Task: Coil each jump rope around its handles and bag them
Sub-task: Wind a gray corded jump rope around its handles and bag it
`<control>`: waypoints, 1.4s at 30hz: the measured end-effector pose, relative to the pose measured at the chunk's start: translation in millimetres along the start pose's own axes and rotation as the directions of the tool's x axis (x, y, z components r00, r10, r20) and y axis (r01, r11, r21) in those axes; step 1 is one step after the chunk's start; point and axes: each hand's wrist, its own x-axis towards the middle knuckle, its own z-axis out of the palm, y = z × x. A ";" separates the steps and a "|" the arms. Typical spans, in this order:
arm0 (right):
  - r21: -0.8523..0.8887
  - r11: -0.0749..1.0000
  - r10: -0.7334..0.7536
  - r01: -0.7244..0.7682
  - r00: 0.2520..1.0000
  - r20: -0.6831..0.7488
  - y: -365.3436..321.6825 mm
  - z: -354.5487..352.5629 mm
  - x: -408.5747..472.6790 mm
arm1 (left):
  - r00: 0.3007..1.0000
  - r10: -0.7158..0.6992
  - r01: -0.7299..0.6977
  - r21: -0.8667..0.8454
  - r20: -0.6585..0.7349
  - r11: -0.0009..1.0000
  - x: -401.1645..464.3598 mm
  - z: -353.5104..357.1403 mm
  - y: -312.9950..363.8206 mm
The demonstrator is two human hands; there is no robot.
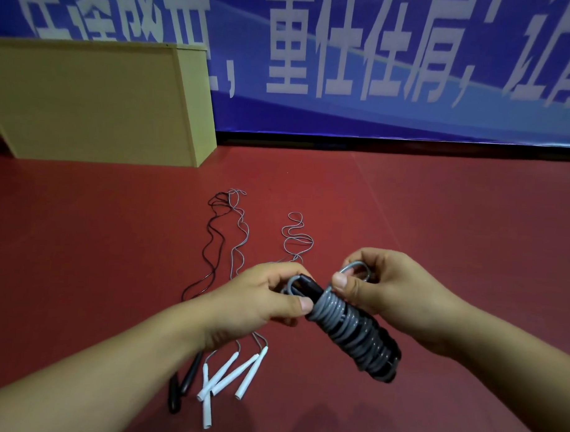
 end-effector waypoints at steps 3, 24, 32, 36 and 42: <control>0.138 0.988 0.063 -0.063 0.998 0.002 0.7 6.1 0.0 | 0.998 -0.040 0.031 -0.169 -0.051 0.985 0.3 1.8 -0.4; -0.255 0.947 -0.267 0.195 0.919 -0.289 -1.5 48.9 7.2 | 0.912 -0.197 0.036 -0.409 -0.360 0.912 15.1 25.5 3.0; 0.038 0.988 -0.148 0.149 0.988 -0.041 -18.4 35.8 5.4 | 0.948 -0.177 0.034 -0.469 -0.265 0.883 4.8 9.2 5.0; 0.233 0.972 -0.052 0.040 0.997 0.050 -24.1 31.7 3.1 | 0.966 -0.197 0.097 -0.473 -0.166 0.876 4.5 9.4 6.4; 0.435 0.890 0.091 -0.138 0.988 0.126 -29.2 28.5 2.3 | 0.985 -0.116 0.044 -0.470 -0.125 0.882 2.2 14.3 10.2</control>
